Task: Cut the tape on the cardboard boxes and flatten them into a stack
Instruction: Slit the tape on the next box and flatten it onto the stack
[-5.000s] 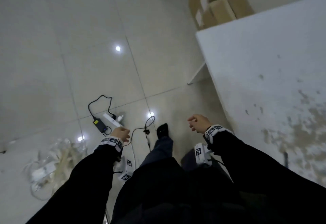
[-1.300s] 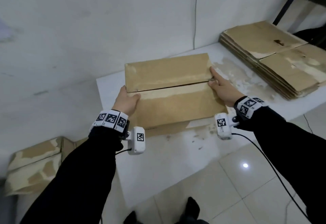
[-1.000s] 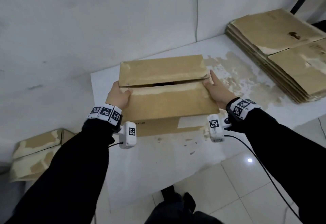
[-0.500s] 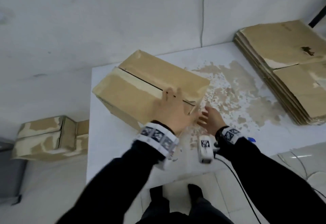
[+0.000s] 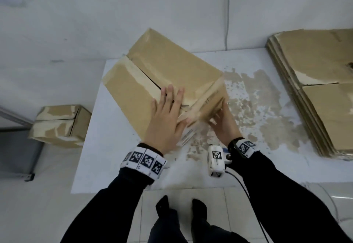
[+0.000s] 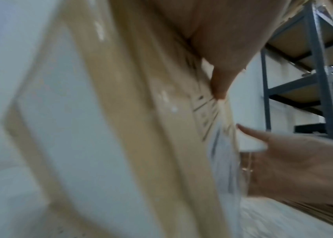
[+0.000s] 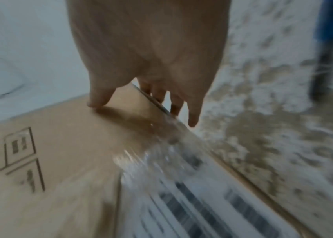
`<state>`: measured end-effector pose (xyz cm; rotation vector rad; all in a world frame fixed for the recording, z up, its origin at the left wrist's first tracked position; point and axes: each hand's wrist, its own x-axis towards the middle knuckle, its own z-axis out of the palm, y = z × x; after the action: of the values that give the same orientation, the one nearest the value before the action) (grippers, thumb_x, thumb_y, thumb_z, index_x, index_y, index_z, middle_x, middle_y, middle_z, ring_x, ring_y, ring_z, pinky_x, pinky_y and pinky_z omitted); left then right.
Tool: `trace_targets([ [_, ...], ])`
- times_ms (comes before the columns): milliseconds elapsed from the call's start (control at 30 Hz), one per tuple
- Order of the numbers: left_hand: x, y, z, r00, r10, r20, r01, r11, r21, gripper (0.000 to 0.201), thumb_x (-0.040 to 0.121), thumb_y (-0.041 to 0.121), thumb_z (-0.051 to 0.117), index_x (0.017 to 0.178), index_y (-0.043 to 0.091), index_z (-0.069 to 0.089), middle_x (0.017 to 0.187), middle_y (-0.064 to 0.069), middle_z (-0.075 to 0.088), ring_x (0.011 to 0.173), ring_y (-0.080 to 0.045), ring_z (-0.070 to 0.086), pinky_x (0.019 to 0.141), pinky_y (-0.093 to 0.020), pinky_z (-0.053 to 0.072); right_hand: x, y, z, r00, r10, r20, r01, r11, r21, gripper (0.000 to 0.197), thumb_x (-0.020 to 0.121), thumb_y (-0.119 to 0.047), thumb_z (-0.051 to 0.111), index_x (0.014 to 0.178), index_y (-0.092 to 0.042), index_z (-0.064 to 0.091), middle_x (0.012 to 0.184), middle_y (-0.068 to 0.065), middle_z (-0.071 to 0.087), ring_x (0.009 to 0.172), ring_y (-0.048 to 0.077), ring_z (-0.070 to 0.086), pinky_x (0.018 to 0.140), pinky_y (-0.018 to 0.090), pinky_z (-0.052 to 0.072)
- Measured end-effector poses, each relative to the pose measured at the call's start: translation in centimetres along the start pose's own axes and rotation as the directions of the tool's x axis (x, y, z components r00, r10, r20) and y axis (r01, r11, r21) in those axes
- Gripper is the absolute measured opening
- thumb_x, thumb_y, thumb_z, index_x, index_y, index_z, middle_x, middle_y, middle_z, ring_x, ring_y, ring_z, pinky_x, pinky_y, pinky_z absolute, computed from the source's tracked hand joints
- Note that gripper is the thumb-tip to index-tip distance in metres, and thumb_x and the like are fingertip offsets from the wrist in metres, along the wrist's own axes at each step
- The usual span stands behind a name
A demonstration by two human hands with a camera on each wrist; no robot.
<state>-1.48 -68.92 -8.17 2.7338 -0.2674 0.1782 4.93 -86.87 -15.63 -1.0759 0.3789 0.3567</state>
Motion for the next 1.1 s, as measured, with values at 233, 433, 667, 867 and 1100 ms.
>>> trace_targets([
  [233, -2.4, -1.7, -1.2, 0.881, -0.468, -0.073, 0.22, 0.541, -0.812, 0.071, 0.084, 0.02, 0.059, 0.144, 0.01, 0.023, 0.136, -0.002, 0.046, 0.117, -0.004, 0.053, 0.099, -0.038, 0.047, -4.8, -5.7, 5.4, 0.715, -0.633, 0.298, 0.699, 0.636, -0.326, 0.052, 0.091, -0.007, 0.059, 0.138, -0.016, 0.039, 0.134, -0.003, 0.048, 0.123, 0.005, 0.048, 0.093, 0.02, 0.048],
  [433, -5.7, -1.4, -5.2, 0.746, -0.462, -0.48, 0.209, 0.846, -0.49, 0.072, 0.089, 0.054, 0.05, 0.149, 0.037, 0.013, 0.159, 0.0, 0.012, 0.146, -0.009, 0.008, 0.116, -0.029, 0.014, -4.3, 0.0, 8.6, 0.497, -0.457, 0.738, 0.861, 0.15, -0.487, 0.053, 0.09, -0.011, 0.059, 0.14, -0.017, 0.043, 0.147, 0.005, 0.038, 0.136, 0.017, 0.034, 0.114, 0.038, 0.029],
  [667, -4.6, -4.6, -4.3, 0.658, -0.624, -0.422, 0.263, 0.715, -0.648, 0.064, 0.09, 0.022, 0.064, 0.147, 0.02, 0.034, 0.14, 0.01, 0.042, 0.115, 0.02, 0.04, 0.094, 0.002, 0.031, -4.0, 0.8, 3.5, 0.672, -0.486, 0.558, 0.707, 0.197, -0.679, 0.033, 0.095, -0.017, 0.051, 0.128, -0.013, 0.051, 0.128, 0.006, 0.05, 0.12, 0.018, 0.045, 0.103, 0.029, 0.036],
  [867, -4.8, -6.3, -3.9, 0.637, -0.646, -0.421, 0.236, 0.683, -0.691, 0.062, 0.09, 0.022, 0.064, 0.145, 0.023, 0.036, 0.135, 0.017, 0.043, 0.11, 0.029, 0.038, 0.094, 0.001, 0.032, -4.0, 3.4, -10.0, 0.996, -0.09, -0.027, -0.047, -0.222, -0.974, 0.036, 0.087, -0.03, 0.059, 0.116, -0.011, 0.049, 0.12, 0.013, 0.043, 0.114, 0.033, 0.04, 0.091, 0.041, 0.039],
  [1100, -8.8, -9.1, -2.3, 0.576, -0.772, -0.271, 0.301, 0.508, -0.807, 0.064, 0.091, 0.023, 0.063, 0.146, 0.031, 0.032, 0.139, 0.01, 0.041, 0.118, 0.007, 0.048, 0.093, -0.01, 0.043, -4.1, 3.5, -6.2, 0.986, -0.16, 0.043, 0.075, 0.202, -0.977, 0.014, 0.095, -0.019, 0.053, 0.097, -0.011, 0.042, 0.089, 0.013, 0.062, 0.07, 0.026, 0.06, 0.061, 0.037, 0.047],
])
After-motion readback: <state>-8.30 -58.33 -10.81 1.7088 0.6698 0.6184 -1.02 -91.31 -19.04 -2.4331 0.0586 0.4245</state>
